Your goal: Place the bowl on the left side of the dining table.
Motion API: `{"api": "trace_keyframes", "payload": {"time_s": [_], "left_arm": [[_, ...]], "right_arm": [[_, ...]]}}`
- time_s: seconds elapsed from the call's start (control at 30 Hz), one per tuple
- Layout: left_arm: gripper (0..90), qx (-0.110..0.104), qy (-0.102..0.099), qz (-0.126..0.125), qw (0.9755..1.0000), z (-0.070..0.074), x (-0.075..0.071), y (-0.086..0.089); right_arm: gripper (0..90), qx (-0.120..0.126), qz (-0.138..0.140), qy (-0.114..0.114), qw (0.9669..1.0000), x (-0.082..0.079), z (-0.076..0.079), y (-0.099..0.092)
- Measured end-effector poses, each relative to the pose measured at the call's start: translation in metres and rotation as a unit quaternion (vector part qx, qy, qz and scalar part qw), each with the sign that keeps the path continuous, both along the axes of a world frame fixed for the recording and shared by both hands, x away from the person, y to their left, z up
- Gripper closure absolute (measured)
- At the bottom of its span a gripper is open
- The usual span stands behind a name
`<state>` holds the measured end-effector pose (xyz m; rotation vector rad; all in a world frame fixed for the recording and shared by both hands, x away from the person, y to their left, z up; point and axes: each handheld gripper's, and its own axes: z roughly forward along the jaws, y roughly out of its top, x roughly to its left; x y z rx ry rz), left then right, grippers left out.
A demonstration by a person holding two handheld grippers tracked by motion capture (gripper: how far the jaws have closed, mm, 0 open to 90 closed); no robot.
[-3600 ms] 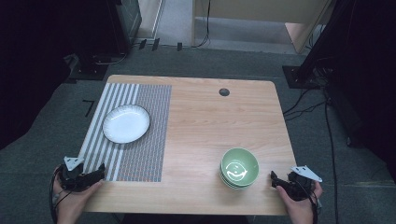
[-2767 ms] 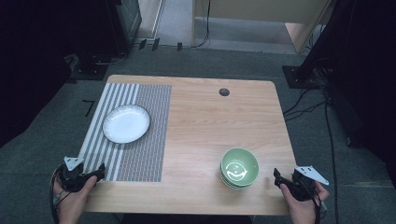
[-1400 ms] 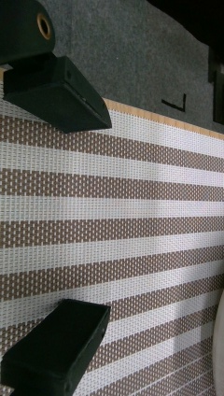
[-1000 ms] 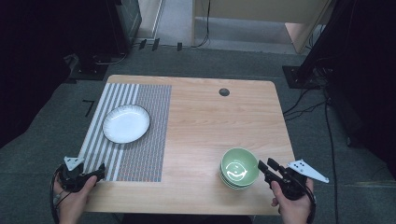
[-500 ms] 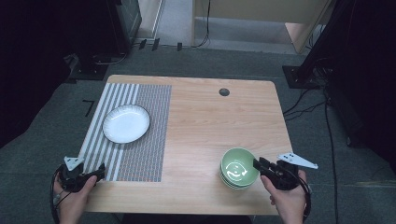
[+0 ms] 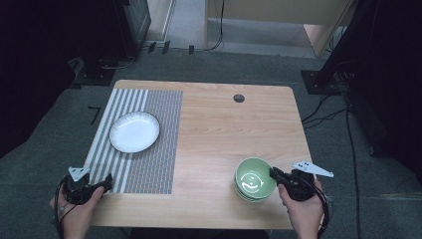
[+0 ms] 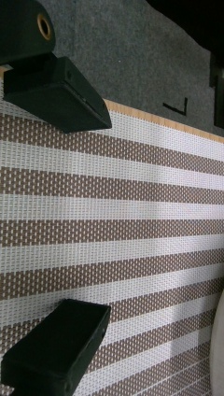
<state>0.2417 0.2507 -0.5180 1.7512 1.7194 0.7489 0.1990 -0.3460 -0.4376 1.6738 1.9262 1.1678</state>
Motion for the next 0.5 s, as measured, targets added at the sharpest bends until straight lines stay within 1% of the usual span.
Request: {"api": "trace_keyframes", "payload": {"time_s": [0.1,0.2,0.27,0.3,0.37,0.4,0.47,0.5], "left_arm": [[8.9,0.000,0.000,0.001,1.0000,0.0000,0.0000,-0.0002],[8.8,0.000,0.000,0.002,1.0000,0.0000,0.0000,-0.0003],[8.9,-0.002,-0.001,0.004,1.0000,0.0000,0.0001,-0.0004],[8.8,-0.001,0.000,0.003,1.0000,0.0000,0.0000,-0.0005],[8.9,-0.001,0.000,0.003,1.0000,0.0000,0.0000,-0.0004],[8.9,-0.001,0.000,0.003,1.0000,0.0000,0.0000,-0.0005],[8.9,0.000,0.000,0.003,1.0000,0.0001,-0.0001,-0.0006],[8.9,-0.001,-0.001,0.007,1.0000,0.0001,-0.0002,-0.0011]], "right_arm": [[86.4,-0.011,-0.001,0.002,0.9999,0.0000,0.0012,0.0011],[86.9,-0.014,-0.002,0.004,0.9999,0.0005,0.0018,0.0017],[88.1,-0.018,-0.002,0.002,0.9998,0.0009,0.0016,0.0026],[88.8,-0.027,0.002,-0.009,0.9996,0.0003,0.0008,0.0044],[88.8,-0.029,0.001,-0.014,0.9995,-0.0002,0.0005,0.0053],[89.0,-0.038,0.002,-0.024,0.9990,-0.0014,0.0005,0.0066],[89.0,-0.038,0.001,-0.027,0.9989,-0.0018,0.0006,0.0068],[89.1,-0.041,0.002,-0.034,0.9986,-0.0025,0.0008,0.0073]]}}
